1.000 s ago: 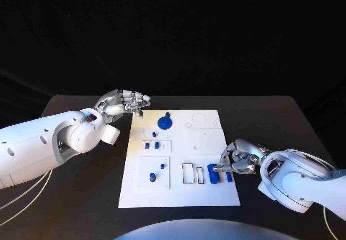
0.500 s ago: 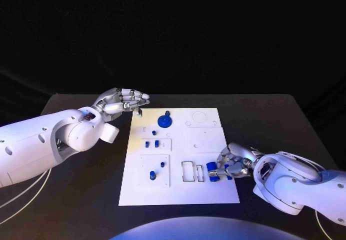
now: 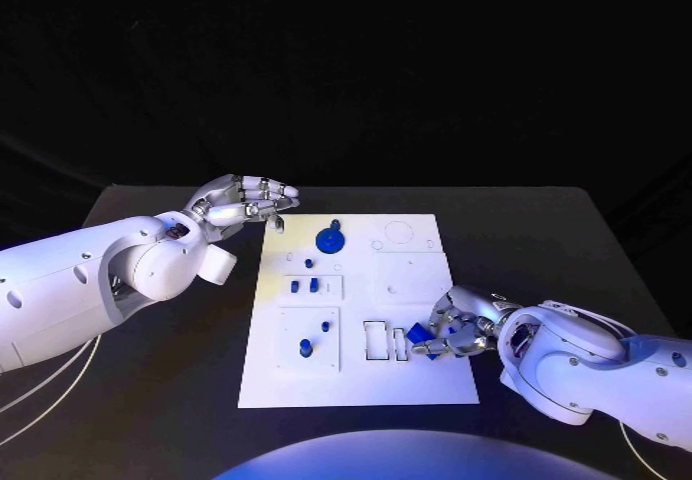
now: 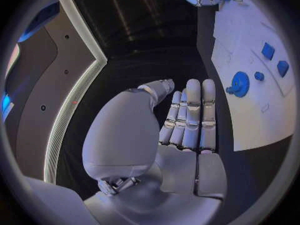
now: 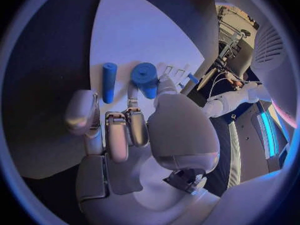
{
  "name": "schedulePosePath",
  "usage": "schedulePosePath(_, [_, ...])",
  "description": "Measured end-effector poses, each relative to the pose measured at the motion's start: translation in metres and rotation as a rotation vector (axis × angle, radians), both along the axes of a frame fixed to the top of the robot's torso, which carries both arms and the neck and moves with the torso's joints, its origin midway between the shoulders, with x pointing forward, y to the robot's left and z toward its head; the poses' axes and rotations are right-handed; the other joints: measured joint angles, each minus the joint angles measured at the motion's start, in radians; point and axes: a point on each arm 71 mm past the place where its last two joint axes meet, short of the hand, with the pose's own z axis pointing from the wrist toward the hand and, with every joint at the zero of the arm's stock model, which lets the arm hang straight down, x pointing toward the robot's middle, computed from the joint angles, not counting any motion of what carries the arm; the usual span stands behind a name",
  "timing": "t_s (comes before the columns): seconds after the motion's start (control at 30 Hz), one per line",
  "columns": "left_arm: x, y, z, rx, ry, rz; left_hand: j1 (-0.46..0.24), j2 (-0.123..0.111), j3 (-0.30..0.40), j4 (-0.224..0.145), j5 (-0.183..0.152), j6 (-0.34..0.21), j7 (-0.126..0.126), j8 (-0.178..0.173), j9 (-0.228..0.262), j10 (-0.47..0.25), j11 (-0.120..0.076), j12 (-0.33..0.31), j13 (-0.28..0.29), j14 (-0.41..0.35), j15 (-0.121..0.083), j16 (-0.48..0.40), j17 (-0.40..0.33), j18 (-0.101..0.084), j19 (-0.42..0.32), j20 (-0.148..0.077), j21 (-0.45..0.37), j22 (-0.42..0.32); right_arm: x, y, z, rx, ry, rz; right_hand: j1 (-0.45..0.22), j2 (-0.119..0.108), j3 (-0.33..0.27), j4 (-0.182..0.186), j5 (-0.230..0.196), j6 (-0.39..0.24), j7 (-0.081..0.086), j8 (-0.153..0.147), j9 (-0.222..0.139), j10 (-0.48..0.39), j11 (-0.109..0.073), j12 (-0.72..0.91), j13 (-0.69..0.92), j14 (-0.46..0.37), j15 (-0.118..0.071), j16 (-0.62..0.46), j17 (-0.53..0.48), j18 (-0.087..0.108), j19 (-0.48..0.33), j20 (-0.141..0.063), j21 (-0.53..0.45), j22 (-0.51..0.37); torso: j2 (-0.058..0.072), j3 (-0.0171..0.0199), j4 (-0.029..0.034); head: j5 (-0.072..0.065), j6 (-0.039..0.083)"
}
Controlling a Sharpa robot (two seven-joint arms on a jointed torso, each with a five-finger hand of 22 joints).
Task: Assemble the parts on the task board
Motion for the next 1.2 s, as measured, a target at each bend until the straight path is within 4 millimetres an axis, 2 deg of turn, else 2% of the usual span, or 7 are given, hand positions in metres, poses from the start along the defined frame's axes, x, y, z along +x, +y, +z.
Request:
schedulePosePath(0.33, [-0.001, 0.001, -0.001, 0.004, 0.013, -0.013, -0.004, 0.004, 0.000, 0.000, 0.000, 0.000, 0.000, 0.004, 0.000, -0.003, 0.003, 0.000, -0.001, 0.000, 0.000, 0.000, 0.000, 0.000, 0.000, 0.000, -0.004, -0.001, 0.002, 0.003, -0.001, -0.021, -0.026, 0.024, 0.066, 0.012, 0.018, -0.003, -0.002, -0.007, 0.003, 0.017, 0.018, 0.004, -0.004, 0.000, 0.000, -0.004, -0.004, 0.000, 0.000, 0.000, 0.003, -0.003, 0.000, 0.001, -0.002, -0.0006, 0.0011, -0.002, -0.007])
schedulePosePath(0.6, [-0.001, 0.000, -0.001, 0.006, 0.018, -0.019, -0.004, 0.004, 0.000, 0.000, 0.000, 0.000, 0.000, 0.004, 0.000, -0.004, 0.004, 0.000, -0.001, 0.000, 0.000, 0.000, 0.000, 0.000, 0.000, 0.000, -0.004, -0.001, 0.000, 0.004, 0.000, -0.012, -0.041, 0.026, 0.114, 0.053, 0.034, -0.006, -0.006, -0.011, -0.004, 0.012, 0.022, 0.000, -0.007, 0.011, 0.000, -0.003, -0.004, 0.005, 0.000, -0.001, 0.007, -0.007, 0.026, 0.001, -0.003, -0.0002, 0.0012, -0.004, -0.006])
schedulePosePath(0.63, [-0.001, 0.000, -0.001, 0.006, 0.019, -0.019, -0.004, 0.004, 0.000, 0.000, 0.000, 0.000, 0.000, 0.004, 0.000, -0.004, 0.004, 0.000, -0.001, 0.000, 0.000, 0.000, 0.000, 0.000, 0.000, 0.000, -0.004, -0.001, -0.001, 0.004, 0.001, -0.009, -0.042, 0.024, 0.120, 0.059, 0.035, -0.006, -0.006, -0.009, -0.005, 0.012, 0.021, 0.000, -0.007, 0.015, 0.000, -0.001, -0.006, 0.005, 0.000, -0.012, 0.009, -0.009, 0.033, 0.001, -0.004, -0.0001, 0.0012, -0.004, -0.006])
schedulePosePath(0.7, [-0.001, 0.000, -0.001, 0.007, 0.020, -0.020, -0.004, 0.004, 0.000, 0.000, 0.000, 0.000, 0.000, 0.004, 0.000, -0.004, 0.004, 0.000, -0.001, 0.000, 0.000, 0.000, 0.000, 0.000, 0.000, 0.000, -0.004, -0.001, -0.003, 0.003, 0.001, 0.002, -0.043, 0.013, 0.128, 0.067, 0.043, -0.006, -0.003, -0.004, 0.000, 0.012, 0.019, 0.000, -0.014, 0.027, 0.000, -0.003, -0.010, 0.009, 0.000, -0.015, 0.014, -0.014, 0.050, 0.001, -0.004, 0.0000, 0.0012, -0.005, -0.006])
schedulePosePath(0.83, [-0.001, 0.000, -0.002, 0.008, 0.021, -0.021, -0.004, 0.004, 0.000, 0.000, 0.000, 0.000, 0.000, 0.004, 0.000, -0.007, 0.000, 0.000, -0.001, 0.000, 0.000, 0.000, 0.000, 0.000, 0.000, 0.000, -0.004, -0.002, -0.003, 0.002, 0.007, 0.048, -0.052, -0.022, 0.140, 0.055, 0.079, -0.009, -0.002, -0.004, 0.000, 0.011, 0.019, 0.002, -0.030, 0.056, 0.000, 0.000, -0.022, 0.015, 0.000, -0.015, 0.018, -0.018, 0.092, 0.001, -0.005, 0.0000, 0.0022, -0.007, -0.006])
schedulePosePath(1.1, [-0.001, -0.002, -0.002, 0.009, 0.025, -0.025, -0.004, 0.004, 0.000, 0.000, 0.000, 0.000, 0.000, 0.006, 0.000, -0.007, 0.000, 0.000, -0.001, 0.000, 0.000, 0.000, 0.000, 0.000, 0.000, 0.000, -0.004, -0.002, 0.001, 0.006, 0.024, 0.157, -0.086, -0.063, 0.139, 0.055, 0.084, -0.006, -0.002, 0.003, 0.007, 0.001, 0.018, 0.002, -0.030, 0.056, 0.000, 0.000, -0.022, 0.015, 0.000, -0.015, 0.021, -0.021, 0.092, 0.001, -0.005, -0.0013, 0.0039, -0.011, -0.007])
schedulePosePath(1.2, [-0.001, -0.003, -0.002, 0.009, 0.026, -0.028, -0.004, 0.004, 0.000, 0.000, 0.000, 0.000, 0.000, 0.008, 0.000, -0.007, 0.000, 0.000, -0.001, 0.000, 0.000, 0.000, -0.001, 0.000, 0.000, 0.000, -0.004, -0.002, 0.001, 0.007, 0.025, 0.181, -0.089, -0.067, 0.124, 0.070, 0.084, -0.006, -0.002, 0.003, 0.007, -0.003, 0.014, 0.002, -0.030, 0.056, 0.000, 0.000, -0.021, 0.015, 0.000, -0.015, 0.021, -0.021, 0.088, 0.000, -0.005, -0.0019, 0.0051, -0.011, -0.010])
